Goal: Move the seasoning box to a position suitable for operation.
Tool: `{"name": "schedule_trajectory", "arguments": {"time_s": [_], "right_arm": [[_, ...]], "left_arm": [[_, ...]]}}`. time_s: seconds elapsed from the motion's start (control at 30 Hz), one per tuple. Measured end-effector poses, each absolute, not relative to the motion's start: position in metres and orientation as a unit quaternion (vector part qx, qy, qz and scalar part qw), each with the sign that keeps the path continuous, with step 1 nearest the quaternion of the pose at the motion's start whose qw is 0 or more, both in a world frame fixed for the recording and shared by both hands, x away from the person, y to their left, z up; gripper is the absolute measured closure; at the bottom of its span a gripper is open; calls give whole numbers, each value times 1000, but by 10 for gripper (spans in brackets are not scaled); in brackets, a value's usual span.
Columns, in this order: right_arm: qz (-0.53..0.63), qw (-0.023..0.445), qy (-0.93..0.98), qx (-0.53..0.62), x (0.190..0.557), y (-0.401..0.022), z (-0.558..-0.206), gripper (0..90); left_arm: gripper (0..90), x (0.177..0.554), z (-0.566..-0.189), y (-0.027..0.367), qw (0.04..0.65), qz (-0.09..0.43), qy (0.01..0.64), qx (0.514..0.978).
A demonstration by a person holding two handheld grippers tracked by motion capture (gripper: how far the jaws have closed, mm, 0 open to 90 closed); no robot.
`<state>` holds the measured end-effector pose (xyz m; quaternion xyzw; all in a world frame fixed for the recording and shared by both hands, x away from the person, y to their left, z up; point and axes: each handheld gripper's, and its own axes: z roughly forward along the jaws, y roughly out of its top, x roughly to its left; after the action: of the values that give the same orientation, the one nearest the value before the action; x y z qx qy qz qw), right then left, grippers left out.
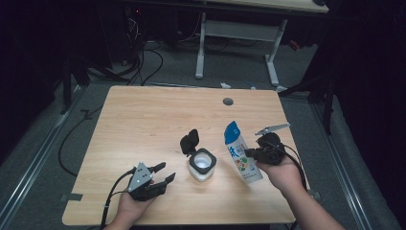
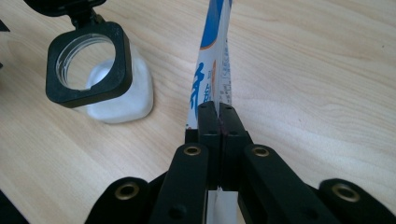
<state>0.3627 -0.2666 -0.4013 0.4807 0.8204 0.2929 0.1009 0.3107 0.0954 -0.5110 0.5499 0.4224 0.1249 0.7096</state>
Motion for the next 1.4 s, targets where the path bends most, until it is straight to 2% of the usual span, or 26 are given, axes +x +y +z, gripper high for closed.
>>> {"name": "schedule_trajectory", "arguments": {"time_s": [0.2,0.4,0.57,1.2,1.4], "right_arm": [[324,118,806,481,360,-271,-409,900],[361,133,785,485,358,-279,-414,900],[379,150,774,485,356,-281,-422,900],[470,177,713,489,350,-300,-446,900],[485,207,702,479,347,-299,-451,900]], "left_arm": [[461,321,-514,125,695,152,442,547],[454,332,-510,157,693,171,467,523],[435,337,-512,173,683,168,483,522],[435,340,-518,190,667,176,500,523],[435,340,-519,189,668,173,500,524]]}}
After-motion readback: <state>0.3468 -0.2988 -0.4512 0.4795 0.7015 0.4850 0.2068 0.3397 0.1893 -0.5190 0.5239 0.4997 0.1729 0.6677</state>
